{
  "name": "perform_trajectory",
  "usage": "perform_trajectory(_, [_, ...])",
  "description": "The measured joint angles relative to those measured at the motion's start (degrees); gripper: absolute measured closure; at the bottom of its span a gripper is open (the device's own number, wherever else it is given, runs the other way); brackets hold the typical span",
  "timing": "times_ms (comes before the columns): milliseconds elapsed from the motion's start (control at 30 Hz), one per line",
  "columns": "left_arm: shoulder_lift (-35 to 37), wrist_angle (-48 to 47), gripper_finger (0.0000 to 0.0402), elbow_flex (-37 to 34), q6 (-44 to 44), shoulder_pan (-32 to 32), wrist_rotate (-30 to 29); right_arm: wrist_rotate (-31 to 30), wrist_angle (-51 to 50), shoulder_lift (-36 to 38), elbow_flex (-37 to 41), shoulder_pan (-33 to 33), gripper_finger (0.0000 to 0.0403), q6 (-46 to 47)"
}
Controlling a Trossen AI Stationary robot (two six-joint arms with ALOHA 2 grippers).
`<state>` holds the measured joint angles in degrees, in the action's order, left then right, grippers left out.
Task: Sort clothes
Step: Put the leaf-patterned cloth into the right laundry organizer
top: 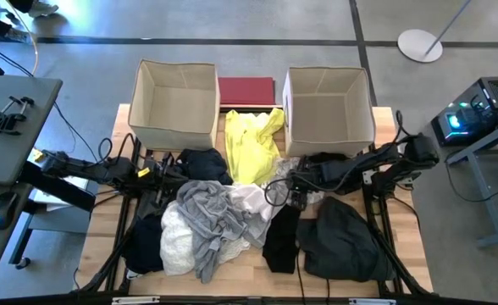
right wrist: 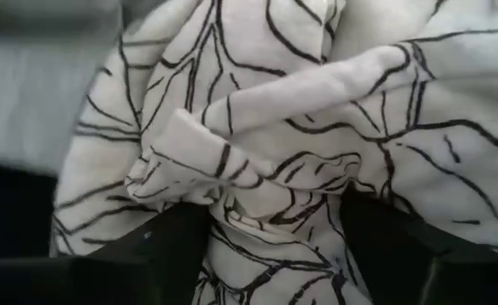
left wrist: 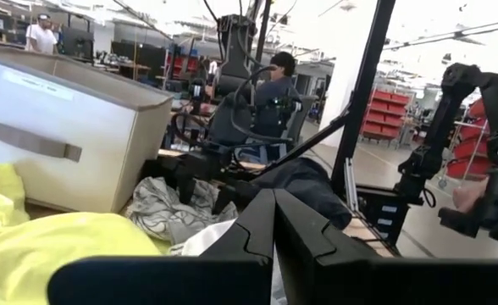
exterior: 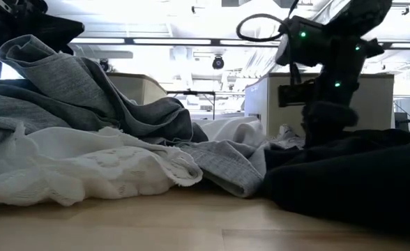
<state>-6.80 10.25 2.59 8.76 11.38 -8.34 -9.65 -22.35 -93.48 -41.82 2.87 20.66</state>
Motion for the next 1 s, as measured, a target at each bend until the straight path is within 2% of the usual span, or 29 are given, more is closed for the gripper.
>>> perform_trajectory(100, [-1.72, 0.73, 0.0402, 0.0, 0.01, 0.0, -0.03, -0.83, 2.9, -2.36, 0.03, 0.24, 0.0205, 1.6])
perform_trajectory(333, [-4.4, 2.8, 0.0401, 0.0, 0.01, 0.0, -1.03, -1.52, 4.97, -2.26, 0.05, 2.26, 0.0373, 3.33])
perform_trajectory(467, [-4.96, 3.39, 0.0401, 0.0, 0.01, 0.0, -1.03, 3.64, -1.77, 2.5, -0.97, 2.84, 0.0374, 6.48])
perform_trajectory(567, [-4.93, 3.42, 0.0401, 0.0, 0.01, 0.0, -1.04, 4.82, -9.38, 7.65, -3.0, 3.05, 0.0373, 9.3])
perform_trajectory(833, [-4.93, 3.4, 0.0401, 0.0, 0.01, 0.0, -1.07, -3.53, -22.89, 20.81, -16.49, 6.2, 0.0376, 12.96])
perform_trajectory(1000, [-4.93, 3.4, 0.0401, 0.0, 0.01, 0.0, -1.07, -12.99, -30.22, 23.01, -29.17, 8.43, 0.0377, 11.15])
